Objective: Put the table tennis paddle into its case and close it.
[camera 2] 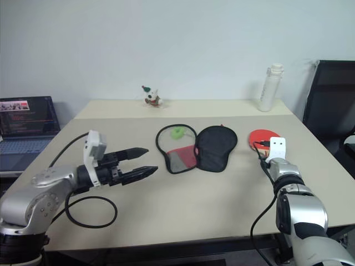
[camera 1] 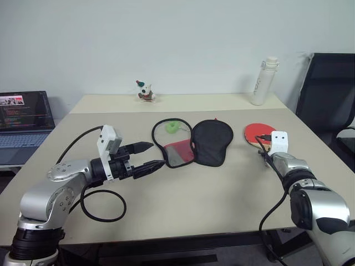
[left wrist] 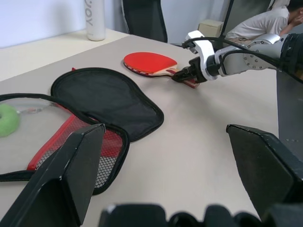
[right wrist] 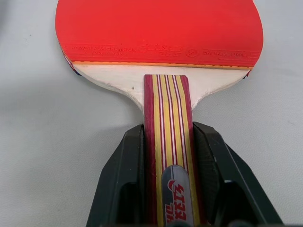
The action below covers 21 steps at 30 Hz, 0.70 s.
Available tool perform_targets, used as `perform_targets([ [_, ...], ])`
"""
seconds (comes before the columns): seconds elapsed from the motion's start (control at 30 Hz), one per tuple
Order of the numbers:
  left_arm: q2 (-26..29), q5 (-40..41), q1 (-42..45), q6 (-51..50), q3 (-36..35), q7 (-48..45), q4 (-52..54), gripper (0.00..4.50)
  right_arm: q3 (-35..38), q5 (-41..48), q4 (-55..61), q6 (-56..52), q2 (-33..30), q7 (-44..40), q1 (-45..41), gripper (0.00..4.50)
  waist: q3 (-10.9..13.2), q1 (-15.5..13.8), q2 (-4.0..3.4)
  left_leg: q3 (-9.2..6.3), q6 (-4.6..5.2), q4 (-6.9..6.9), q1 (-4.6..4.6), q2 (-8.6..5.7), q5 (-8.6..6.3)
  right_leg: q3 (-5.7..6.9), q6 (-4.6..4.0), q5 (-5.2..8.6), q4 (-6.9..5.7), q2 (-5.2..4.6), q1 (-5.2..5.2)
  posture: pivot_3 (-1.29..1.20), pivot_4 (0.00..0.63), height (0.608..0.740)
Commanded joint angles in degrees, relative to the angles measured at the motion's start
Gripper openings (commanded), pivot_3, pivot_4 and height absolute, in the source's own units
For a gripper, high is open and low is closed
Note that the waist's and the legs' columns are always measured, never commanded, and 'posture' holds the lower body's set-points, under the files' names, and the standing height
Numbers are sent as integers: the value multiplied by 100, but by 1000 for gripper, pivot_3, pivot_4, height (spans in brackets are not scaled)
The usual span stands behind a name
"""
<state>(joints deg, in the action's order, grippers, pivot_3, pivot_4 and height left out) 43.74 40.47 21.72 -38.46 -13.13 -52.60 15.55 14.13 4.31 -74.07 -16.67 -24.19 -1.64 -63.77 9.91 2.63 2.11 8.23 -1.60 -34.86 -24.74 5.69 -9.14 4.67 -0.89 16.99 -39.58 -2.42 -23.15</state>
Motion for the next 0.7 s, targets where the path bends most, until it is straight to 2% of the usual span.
perform_targets([
  [0.03, 134, 153, -126, -37, -322, 101, 308, 4500, 194, 203, 219, 111, -1, 54, -264, 1103, 0, 9, 0, 0, 0, 0, 0, 1, 0, 0, 0, 0, 0, 0, 0, 0, 150, 740],
  [0.2, 191, 269, -462, -148, -676, 214, 511, 4500, 322, 472, 766, -200, 0, -14, -541, 1103, 9, 18, -11, 6, -1, 2, 0, 1, -1, -9, 0, 0, -1, -1, -7, 0, 150, 740],
  [0.3, 225, 347, -690, -159, -812, 244, 628, 4500, 279, 652, 1653, -813, 197, -70, -526, 1103, 14, 27, -21, 14, -2, 5, 0, 2, -1, -16, 0, 0, -1, -12, -12, 0, 150, 740],
  [0.5, 262, 369, -935, -129, -918, 271, 680, 4500, 100, 1103, 4401, -2611, 1236, 300, 263, 1103, 14, 26, -21, 10, 5, 12, 0, 11, -10, -16, -1, 0, 0, -11, -14, 0, 150, 740],
  [0.6, 251, 375, -927, -127, -892, 299, 683, 4500, 34, 1181, 5010, -2964, 1787, 554, 489, 1103, 13, 5, -20, 8, 7, 12, -2, 9, -11, -15, -1, 0, 2, -12, -14, 0, 150, 740],
  [0.7, 231, 374, -911, -119, -850, 337, 699, 4500, -42, 1137, 5115, -2986, 2127, 693, 598, 1103, 14, -37, -21, 6, 10, 11, -4, 7, -13, -13, -1, 0, 1, -14, -14, 0, 150, 740],
])
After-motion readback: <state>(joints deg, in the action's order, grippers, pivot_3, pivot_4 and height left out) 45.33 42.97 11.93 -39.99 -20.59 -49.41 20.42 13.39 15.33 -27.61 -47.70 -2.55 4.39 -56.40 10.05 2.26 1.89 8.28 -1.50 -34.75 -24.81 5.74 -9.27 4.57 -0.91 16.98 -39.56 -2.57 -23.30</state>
